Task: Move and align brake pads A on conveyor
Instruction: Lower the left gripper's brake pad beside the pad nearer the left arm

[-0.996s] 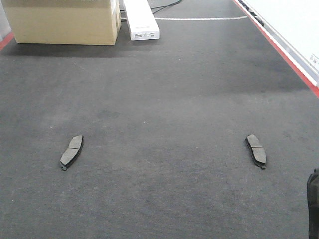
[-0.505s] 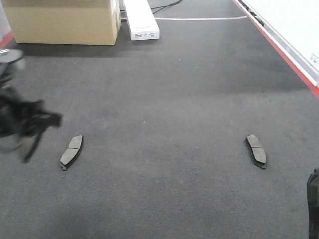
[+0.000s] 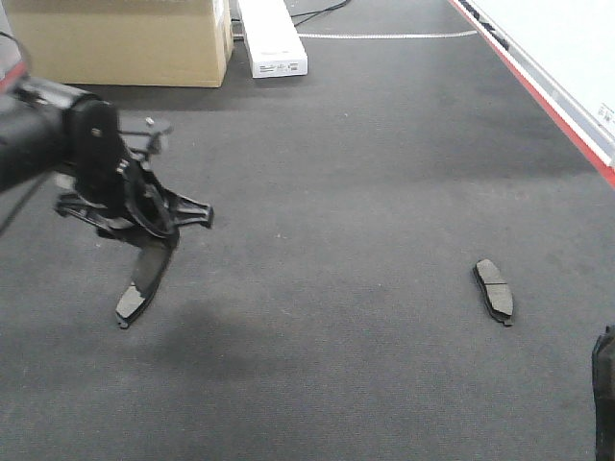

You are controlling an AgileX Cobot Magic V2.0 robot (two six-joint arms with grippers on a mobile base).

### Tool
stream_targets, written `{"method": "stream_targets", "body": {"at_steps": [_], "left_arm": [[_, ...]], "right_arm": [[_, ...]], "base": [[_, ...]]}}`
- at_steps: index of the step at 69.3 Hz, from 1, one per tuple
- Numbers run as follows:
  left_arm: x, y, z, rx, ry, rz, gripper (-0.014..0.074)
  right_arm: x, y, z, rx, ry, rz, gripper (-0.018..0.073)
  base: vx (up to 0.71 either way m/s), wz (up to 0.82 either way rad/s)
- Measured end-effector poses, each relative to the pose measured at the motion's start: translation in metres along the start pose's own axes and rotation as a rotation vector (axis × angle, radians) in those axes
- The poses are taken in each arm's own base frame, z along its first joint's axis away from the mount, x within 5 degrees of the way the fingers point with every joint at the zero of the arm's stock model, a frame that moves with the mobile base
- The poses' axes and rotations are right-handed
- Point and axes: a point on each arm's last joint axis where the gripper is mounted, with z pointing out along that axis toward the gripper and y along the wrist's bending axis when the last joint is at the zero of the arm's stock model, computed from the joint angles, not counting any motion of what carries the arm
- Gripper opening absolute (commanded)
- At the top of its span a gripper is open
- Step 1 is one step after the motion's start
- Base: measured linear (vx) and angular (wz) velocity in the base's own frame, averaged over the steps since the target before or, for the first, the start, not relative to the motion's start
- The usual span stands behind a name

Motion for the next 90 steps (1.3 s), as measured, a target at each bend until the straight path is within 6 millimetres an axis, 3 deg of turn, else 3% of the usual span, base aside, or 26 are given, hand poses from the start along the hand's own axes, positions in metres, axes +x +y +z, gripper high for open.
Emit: {"method": "stream_targets", "body": {"at_steps": [16,29,59,70,90], "left_arm": [[-0.004,-0.007,0.051,0.008,0.114,-0.009,-0.0006],[0.0,-0.007,0.074,-0.002,0.166,-0.008,-0.0006],[-0.004,-0.009,0.091,-0.005,0.168,-0.004,0.0026],[-0.01,-0.01,0.087,0.001,0.145,-0.005,0.0128],[-0.011,-0.008,0.086,-0.002,0.154,-0.009,0.0452]], "right_arm": [[0.0,0.0,0.0,0.0,0.0,0.0,-0.0012],[0.0,0.0,0.0,0.0,0.0,0.0,-0.0012],[0.0,0.0,0.0,0.0,0.0,0.0,-0.0012],[0.0,0.0,0.0,0.0,0.0,0.0,-0.0012],[0.0,0.0,0.0,0.0,0.0,0.0,-0.0012]], "base": [[0.0,0.0],[0.0,0.0],[0.0,0.0],[0.0,0.0],[0.0,0.0]]}}
